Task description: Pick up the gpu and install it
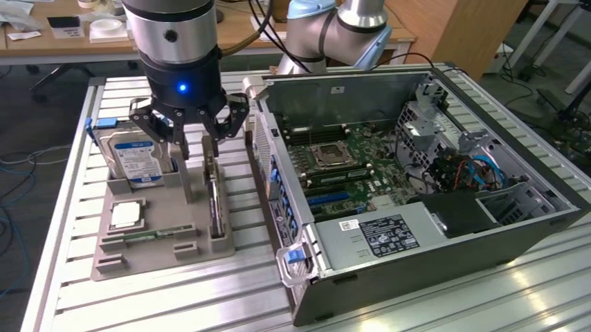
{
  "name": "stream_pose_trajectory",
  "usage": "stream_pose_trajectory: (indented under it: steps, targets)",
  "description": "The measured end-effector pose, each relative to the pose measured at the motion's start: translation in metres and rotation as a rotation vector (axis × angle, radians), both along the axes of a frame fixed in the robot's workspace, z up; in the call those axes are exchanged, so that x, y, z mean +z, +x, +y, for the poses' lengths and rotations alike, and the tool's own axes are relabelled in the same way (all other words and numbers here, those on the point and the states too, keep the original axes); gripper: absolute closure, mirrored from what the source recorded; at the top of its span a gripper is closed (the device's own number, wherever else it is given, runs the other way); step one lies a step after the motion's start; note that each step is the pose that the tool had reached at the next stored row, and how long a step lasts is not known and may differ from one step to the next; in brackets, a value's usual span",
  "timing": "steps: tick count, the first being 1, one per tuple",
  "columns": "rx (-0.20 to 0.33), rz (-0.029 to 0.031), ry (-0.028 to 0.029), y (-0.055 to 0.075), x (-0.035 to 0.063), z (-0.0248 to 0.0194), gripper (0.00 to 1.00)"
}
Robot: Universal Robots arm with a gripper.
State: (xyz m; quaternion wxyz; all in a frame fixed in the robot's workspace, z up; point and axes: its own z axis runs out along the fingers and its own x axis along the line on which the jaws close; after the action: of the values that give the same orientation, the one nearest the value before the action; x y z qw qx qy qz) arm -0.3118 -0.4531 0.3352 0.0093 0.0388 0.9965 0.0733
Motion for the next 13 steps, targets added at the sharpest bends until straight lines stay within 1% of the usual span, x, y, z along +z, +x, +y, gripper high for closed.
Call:
stream_pose_trajectory:
  steps: [3,13]
  targets:
    - [0.0,0.0001,-0.0001,0.0,-0.0018,0.0,0.53]
    - [0.0,-0.0002,0.0001,0.0,-0.003,0.0,0.53]
